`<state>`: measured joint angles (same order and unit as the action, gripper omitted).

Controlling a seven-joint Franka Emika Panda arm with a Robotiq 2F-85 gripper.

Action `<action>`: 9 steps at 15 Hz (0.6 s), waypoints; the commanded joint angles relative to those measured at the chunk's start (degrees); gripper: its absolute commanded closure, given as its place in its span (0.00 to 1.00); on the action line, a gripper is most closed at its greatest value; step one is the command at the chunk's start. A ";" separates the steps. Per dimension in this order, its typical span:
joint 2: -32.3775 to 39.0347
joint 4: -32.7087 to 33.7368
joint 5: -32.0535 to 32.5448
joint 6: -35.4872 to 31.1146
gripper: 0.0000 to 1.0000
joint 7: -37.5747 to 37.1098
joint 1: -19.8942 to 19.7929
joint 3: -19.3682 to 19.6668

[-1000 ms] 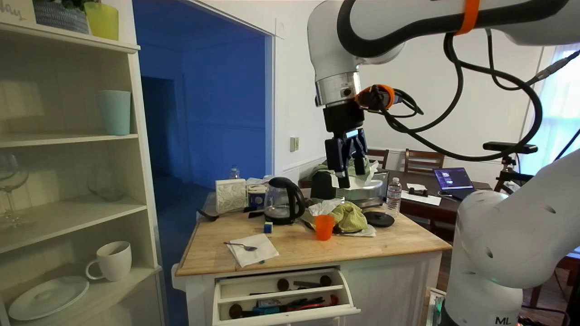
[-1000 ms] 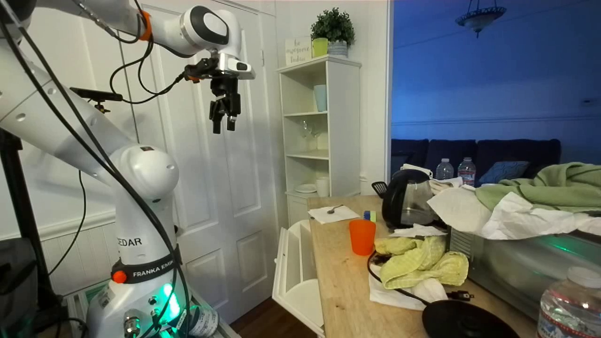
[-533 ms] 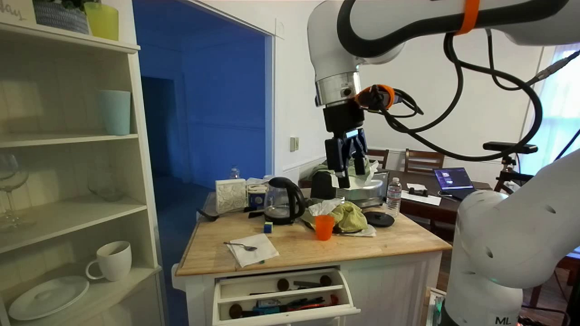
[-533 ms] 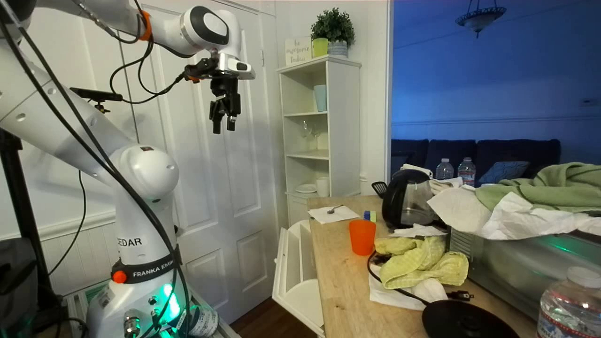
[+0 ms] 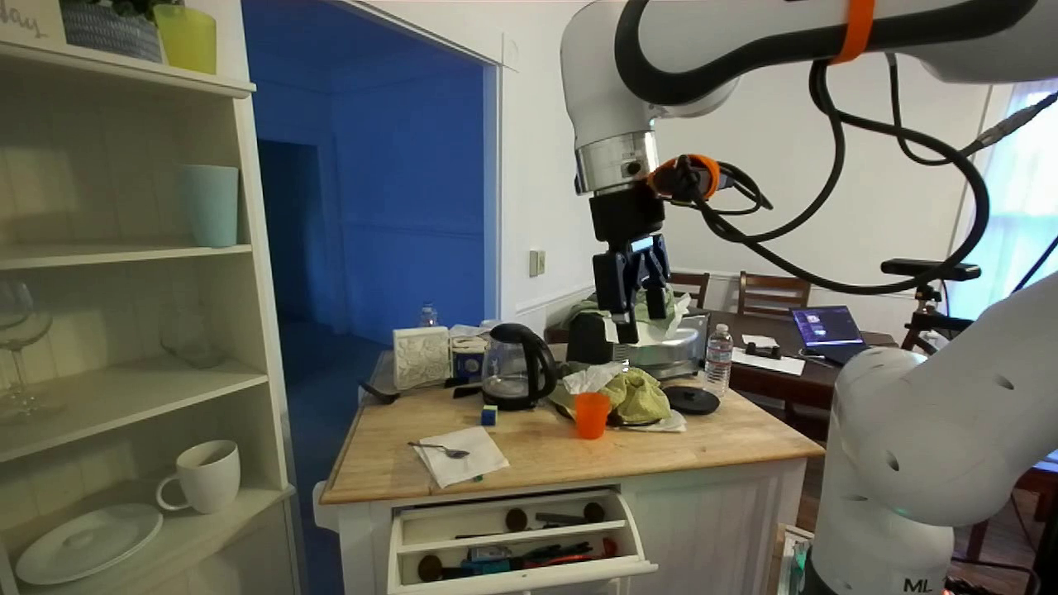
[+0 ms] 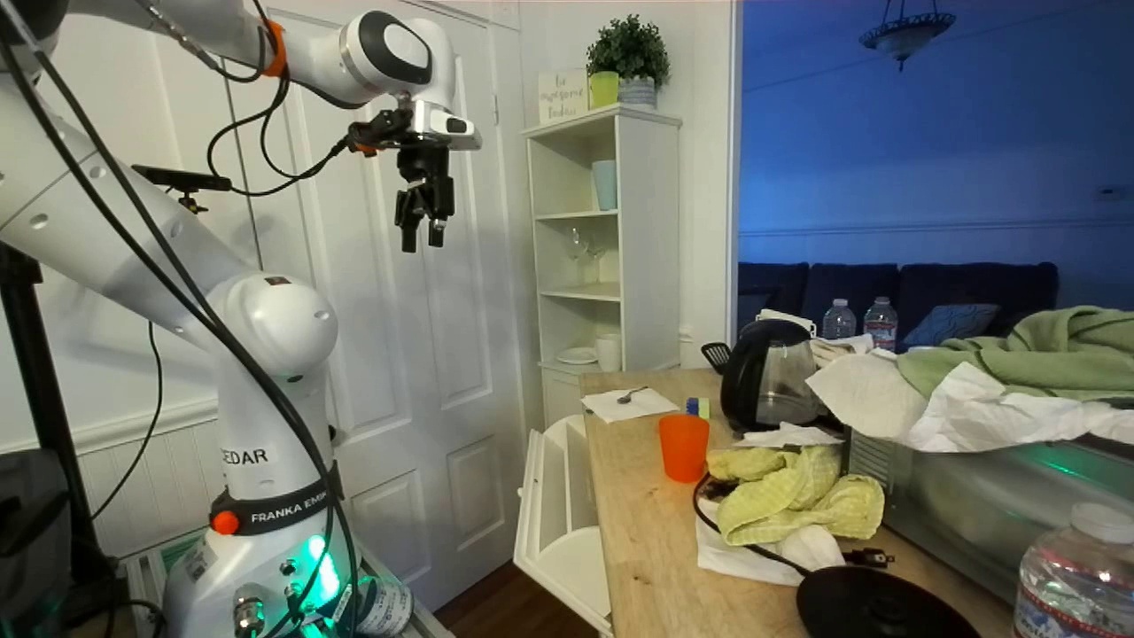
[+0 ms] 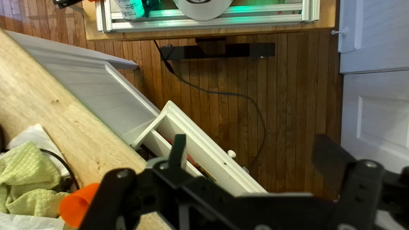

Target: Put the spoon in the orange cup

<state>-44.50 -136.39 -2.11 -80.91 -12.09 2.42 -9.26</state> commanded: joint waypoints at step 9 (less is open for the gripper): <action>17.04 8.31 1.01 -11.00 0.00 6.46 -1.00 4.80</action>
<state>-36.28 -133.30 -1.69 -90.12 -8.42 1.48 -5.54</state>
